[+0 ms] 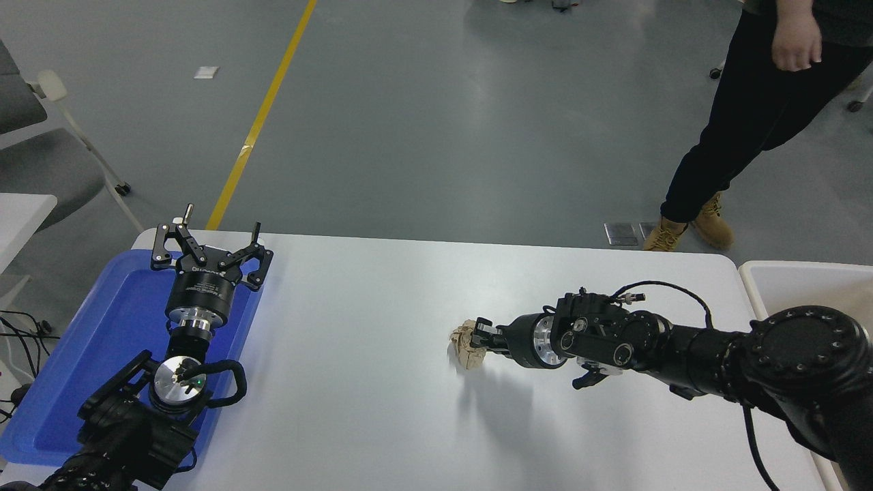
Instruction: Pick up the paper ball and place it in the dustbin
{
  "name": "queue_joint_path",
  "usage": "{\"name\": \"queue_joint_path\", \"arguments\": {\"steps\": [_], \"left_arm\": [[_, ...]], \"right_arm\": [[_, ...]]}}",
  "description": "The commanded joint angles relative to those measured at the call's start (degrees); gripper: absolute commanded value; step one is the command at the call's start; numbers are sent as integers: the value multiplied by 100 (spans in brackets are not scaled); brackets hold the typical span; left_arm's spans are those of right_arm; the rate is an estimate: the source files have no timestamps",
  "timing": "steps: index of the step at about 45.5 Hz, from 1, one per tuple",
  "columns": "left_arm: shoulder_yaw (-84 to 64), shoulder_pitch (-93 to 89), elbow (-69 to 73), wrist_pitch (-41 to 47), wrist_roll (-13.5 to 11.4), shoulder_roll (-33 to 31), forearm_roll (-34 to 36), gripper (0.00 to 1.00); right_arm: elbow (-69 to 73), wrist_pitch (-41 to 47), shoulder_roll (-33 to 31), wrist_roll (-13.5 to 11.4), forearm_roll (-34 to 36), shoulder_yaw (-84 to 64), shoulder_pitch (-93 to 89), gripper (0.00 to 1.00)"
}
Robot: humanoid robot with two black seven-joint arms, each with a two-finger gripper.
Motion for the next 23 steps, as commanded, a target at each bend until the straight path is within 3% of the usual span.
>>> {"name": "queue_joint_path", "arguments": {"steps": [1,12,23], "left_arm": [[0,0,0,1,0,-3,0,100],[0,0,-9,1,18,-3,9,100],[0,0,-9,-8,18,6,9,100]], "right_arm": [[189,54,0,-8,-133,-516,419,9],[944,238,-9,-8,86,-1262,1473,9],[1946,361,-738,-8,535,-2335,2747,9]]}}
